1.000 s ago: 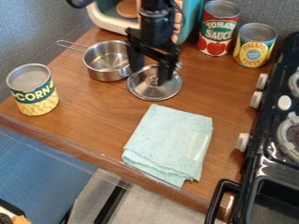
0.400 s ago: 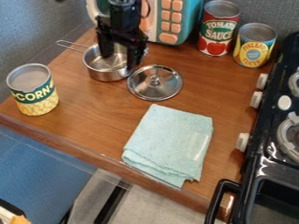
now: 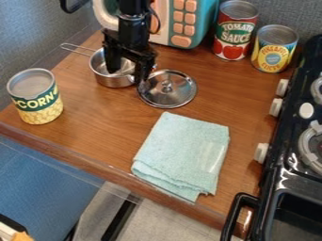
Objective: Picks a silver pot and places it on top on the towel
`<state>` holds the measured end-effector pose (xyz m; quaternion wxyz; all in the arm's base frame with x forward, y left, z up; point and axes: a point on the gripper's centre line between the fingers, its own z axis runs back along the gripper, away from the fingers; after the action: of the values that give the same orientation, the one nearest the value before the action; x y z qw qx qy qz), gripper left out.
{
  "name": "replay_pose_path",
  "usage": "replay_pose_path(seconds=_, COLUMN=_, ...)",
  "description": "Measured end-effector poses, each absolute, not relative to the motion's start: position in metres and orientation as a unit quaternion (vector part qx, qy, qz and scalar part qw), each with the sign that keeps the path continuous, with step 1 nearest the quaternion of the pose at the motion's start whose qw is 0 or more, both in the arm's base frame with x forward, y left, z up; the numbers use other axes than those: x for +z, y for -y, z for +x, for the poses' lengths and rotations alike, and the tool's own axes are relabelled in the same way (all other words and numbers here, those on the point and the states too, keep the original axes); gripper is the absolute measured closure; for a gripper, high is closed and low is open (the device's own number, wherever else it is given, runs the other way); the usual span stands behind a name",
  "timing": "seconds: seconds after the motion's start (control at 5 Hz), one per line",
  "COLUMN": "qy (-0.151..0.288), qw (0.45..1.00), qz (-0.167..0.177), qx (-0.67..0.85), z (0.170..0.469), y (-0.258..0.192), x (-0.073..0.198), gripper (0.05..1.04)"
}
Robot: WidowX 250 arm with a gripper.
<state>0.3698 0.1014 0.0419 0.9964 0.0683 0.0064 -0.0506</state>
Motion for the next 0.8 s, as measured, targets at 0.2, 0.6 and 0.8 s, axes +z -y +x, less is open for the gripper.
replay_pose_path(seconds=0.2, qy=-0.005, qw=0.996, qz=0.066, qx=-0.055, z=0.3710, y=-0.1009, x=0.0392, gripper=0.414)
replay_pose_path(seconds=0.6, qy=-0.005, qw=0.996, qz=0.064, qx=-0.062, z=0.3737, y=-0.1013, x=0.0400, gripper=0.923)
replay_pose_path(seconds=0.8, qy=-0.007, qw=0.996, qz=0.058, qx=-0.073, z=0.3726, y=-0.1018, x=0.0398, gripper=0.999)
